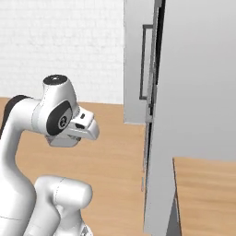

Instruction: Take the meat container that has the fish and place it on the second highest rack of the freezer. Then take the vegetable container that has the onion and lemon wedge and place it on the highest rack of the freezer.

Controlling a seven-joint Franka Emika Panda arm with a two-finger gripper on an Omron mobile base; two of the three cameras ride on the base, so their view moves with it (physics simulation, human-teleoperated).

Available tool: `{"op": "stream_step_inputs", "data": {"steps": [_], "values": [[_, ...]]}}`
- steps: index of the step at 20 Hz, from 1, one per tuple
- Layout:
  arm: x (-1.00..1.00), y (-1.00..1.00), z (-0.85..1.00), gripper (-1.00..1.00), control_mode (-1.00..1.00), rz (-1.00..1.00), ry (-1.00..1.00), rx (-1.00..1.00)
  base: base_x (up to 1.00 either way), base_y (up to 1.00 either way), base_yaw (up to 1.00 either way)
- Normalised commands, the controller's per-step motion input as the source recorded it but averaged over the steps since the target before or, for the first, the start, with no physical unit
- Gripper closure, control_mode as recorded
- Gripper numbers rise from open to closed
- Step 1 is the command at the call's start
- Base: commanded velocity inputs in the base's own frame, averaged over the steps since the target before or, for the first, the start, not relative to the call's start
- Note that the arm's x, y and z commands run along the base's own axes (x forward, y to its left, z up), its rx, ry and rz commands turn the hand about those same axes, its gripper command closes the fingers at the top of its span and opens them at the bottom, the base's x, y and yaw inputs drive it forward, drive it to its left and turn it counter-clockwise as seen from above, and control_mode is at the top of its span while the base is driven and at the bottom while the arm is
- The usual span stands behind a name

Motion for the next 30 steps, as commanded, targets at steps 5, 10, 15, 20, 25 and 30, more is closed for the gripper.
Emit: {"op": "stream_step_inputs", "data": {"steps": [5,10,15,20,25,30], "values": [[0.00,0.00,0.00,1.00,1.00,0.00,0.00,0.00,1.00,0.29,0.09],[0.00,0.00,0.00,1.00,1.00,0.00,0.00,0.00,1.00,0.44,0.04],[0.00,0.00,0.00,1.00,1.00,0.00,0.00,0.00,1.00,0.46,0.00],[0.00,0.00,0.00,1.00,1.00,0.00,0.00,0.00,0.96,0.25,0.00],[0.00,0.00,0.00,1.00,1.00,0.00,0.00,0.00,0.86,0.22,-0.06],[0.00,0.00,0.00,1.00,1.00,0.00,0.00,0.00,0.44,0.47,-0.18]]}}
